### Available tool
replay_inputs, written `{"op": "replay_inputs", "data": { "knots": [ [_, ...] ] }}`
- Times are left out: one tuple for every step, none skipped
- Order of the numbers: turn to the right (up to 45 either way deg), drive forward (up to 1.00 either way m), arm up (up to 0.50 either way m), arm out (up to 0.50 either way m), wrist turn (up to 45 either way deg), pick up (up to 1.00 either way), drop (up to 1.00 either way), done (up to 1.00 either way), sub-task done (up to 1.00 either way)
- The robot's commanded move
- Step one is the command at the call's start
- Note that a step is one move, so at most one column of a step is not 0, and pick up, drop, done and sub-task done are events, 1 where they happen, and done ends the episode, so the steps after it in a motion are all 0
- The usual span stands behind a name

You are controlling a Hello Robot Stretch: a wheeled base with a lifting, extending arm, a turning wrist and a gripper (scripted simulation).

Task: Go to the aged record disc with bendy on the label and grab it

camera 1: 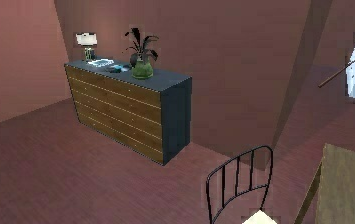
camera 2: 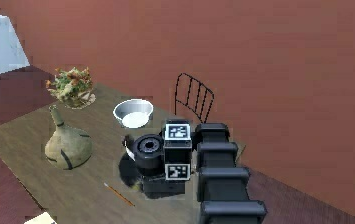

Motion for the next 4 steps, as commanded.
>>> {"op": "replay_inputs", "data": {
  "knots": [
    [0.0,0.0,-0.3,0.0,0.0,0.0,0.0,0.0,0.0],
    [0.0,0.0,0.0,0.0,0.0,1.0,0.0,0.0,0.0],
    [0.0,0.0,0.1,0.0,0.0,0.0,0.0,0.0,0.0],
    [0.0,0.0,0.0,0.0,0.0,0.0,0.0,1.0,0.0]
  ]
}}
